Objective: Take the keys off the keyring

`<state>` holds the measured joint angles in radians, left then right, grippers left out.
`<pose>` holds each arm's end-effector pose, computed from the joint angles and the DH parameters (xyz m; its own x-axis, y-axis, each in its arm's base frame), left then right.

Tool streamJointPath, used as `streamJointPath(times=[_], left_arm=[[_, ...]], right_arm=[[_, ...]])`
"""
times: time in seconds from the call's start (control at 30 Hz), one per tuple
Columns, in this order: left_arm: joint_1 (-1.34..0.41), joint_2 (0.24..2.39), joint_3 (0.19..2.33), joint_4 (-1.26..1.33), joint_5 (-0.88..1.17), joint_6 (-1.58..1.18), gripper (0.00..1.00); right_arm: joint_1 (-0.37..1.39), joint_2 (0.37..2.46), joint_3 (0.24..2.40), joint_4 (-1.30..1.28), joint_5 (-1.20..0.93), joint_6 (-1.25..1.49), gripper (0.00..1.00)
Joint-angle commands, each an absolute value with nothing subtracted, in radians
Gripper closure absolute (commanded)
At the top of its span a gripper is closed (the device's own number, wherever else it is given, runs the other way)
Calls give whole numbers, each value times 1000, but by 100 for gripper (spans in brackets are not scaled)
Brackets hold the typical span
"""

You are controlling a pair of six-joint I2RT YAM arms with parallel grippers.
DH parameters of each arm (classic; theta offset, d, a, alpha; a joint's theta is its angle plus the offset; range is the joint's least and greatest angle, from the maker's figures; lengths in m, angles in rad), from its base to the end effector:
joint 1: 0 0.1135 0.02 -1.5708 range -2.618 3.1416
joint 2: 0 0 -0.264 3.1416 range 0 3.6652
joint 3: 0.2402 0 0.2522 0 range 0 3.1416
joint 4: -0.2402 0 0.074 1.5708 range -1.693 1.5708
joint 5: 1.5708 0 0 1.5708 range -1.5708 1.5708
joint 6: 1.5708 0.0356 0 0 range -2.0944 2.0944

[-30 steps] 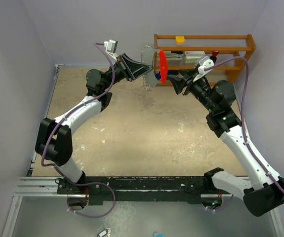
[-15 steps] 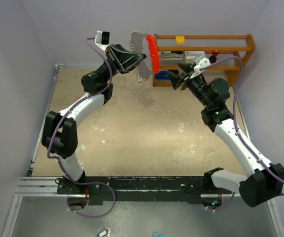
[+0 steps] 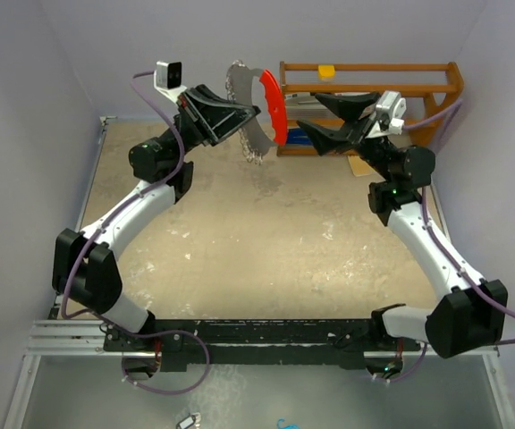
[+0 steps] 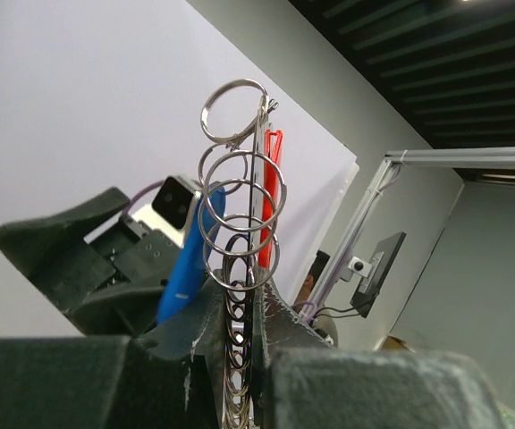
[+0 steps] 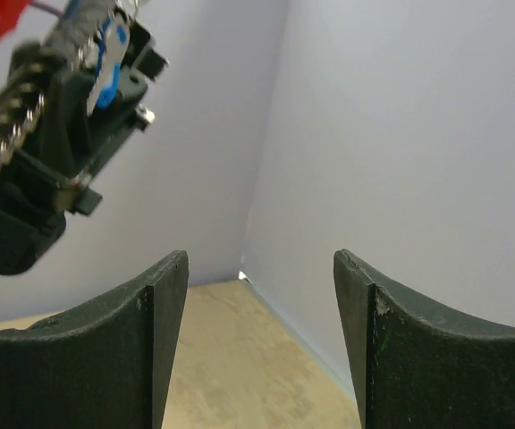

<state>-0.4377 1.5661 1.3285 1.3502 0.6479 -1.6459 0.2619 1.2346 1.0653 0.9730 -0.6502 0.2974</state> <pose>0.2773 -0.1535 0.4700 -0.6391 -0.5788 -0.5065 0.7665 -0.4248 -0.4817 0.2412 0.0870 0.4543 0.4855 0.3716 -0.7913 -0.7888 0.5764 -0.2133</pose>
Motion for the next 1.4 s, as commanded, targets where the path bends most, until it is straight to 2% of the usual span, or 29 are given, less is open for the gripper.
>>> streamJointPath(times=[0.0, 0.13, 0.3, 0.37, 0.67, 1.07, 1.37], left_arm=[[-458, 1526, 1249, 1413, 657, -1643, 100], [-462, 1442, 1168, 1301, 685, -1599, 100], [-465, 1267, 1163, 803, 683, -1282, 100], [-469, 1232, 1173, 727, 669, -1227, 100], [-563, 1306, 1150, 911, 677, -1368, 100], [-671, 1326, 1196, 759, 638, -1285, 100], [-689, 1331, 1228, 714, 634, -1236, 100]], right_arm=[[262, 1307, 1149, 1251, -773, 504, 32], [262, 1346, 1170, 1352, -815, 578, 32], [262, 1388, 1180, 1451, -837, 658, 32], [262, 1411, 1183, 1539, -838, 733, 33], [266, 1464, 1209, 1664, -848, 873, 40], [287, 1457, 1206, 1643, -839, 845, 40], [290, 1438, 1171, 1657, -853, 860, 39]])
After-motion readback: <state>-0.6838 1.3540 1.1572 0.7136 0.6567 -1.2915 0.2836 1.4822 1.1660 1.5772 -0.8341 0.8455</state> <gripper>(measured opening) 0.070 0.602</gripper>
